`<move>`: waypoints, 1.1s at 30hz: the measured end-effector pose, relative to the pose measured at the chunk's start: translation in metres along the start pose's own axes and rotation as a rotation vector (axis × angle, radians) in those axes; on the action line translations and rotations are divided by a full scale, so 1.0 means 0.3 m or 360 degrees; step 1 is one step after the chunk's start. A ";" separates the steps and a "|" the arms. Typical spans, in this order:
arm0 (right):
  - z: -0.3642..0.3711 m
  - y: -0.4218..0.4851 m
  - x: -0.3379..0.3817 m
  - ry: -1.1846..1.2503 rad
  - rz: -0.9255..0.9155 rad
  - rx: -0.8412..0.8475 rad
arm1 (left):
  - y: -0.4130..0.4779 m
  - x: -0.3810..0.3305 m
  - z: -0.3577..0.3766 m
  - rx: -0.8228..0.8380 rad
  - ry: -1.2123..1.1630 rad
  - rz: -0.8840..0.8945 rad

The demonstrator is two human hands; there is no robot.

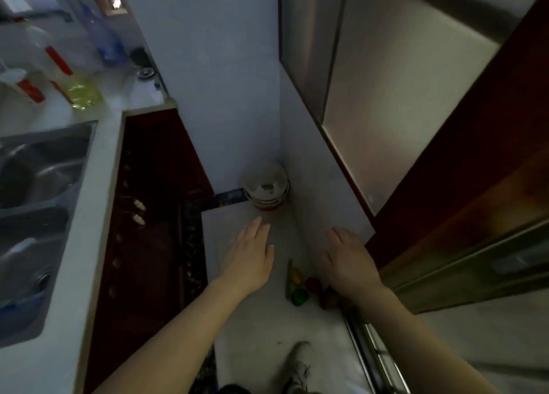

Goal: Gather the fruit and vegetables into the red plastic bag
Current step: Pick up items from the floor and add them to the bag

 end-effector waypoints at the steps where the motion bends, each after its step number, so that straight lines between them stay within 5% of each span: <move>1: 0.041 0.024 -0.021 0.0028 0.0026 0.0032 | 0.020 0.010 0.031 0.0028 0.0008 -0.0001; 12: 0.563 0.135 -0.229 0.0056 0.0275 0.0235 | 0.216 0.170 0.522 0.0289 -0.0056 -0.0021; 33: 2.147 0.110 -0.737 0.0153 0.0307 0.0549 | 0.296 0.783 2.183 0.0298 -0.0049 0.0096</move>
Point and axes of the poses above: each hand's wrist, its own y-axis towards the middle knuckle, its own z-axis out of the palm, x = y × z, the point moved 2 cm from there along y, towards the middle knuckle, and after that the axes turned 13 degrees about -x, right-handed, at the moved point
